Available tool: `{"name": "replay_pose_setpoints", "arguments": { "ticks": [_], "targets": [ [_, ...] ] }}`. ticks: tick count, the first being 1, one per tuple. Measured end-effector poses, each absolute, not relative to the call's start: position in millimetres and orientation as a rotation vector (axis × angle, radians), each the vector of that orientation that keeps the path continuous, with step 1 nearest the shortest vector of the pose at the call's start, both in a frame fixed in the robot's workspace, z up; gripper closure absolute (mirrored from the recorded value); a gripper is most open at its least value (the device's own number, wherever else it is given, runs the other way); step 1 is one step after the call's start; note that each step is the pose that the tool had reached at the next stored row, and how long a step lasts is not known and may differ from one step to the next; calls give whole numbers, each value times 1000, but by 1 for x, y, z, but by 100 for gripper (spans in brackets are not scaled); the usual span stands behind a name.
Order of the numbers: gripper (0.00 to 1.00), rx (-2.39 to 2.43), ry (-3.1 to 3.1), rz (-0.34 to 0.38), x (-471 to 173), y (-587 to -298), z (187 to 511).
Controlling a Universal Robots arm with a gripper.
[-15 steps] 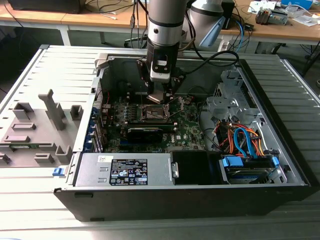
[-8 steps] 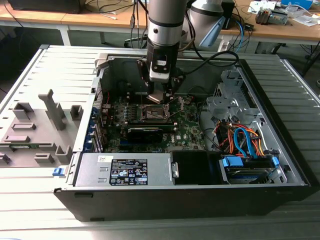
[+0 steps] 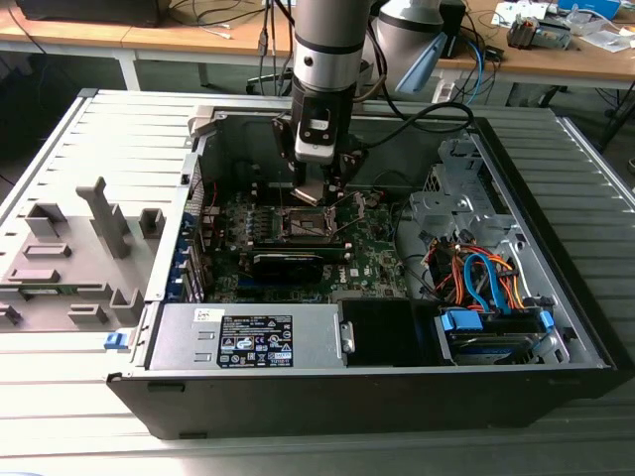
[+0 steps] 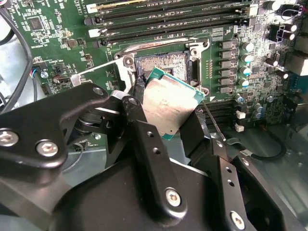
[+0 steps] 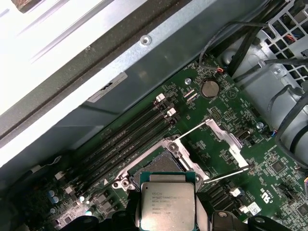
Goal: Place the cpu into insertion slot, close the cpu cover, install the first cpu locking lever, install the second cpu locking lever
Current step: 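Place the cpu into insertion slot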
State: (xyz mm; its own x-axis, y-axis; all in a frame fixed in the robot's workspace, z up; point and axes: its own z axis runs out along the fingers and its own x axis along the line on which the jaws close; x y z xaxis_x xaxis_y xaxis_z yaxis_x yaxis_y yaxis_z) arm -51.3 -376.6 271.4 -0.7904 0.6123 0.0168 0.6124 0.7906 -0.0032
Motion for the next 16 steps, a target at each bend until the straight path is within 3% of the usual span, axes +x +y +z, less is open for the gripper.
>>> {"name": "replay_pose_setpoints", "arguments": {
  "ticks": [16],
  "targets": [
    [45,-1068,-2936,-4,-51,-377,271]
  ]
}}
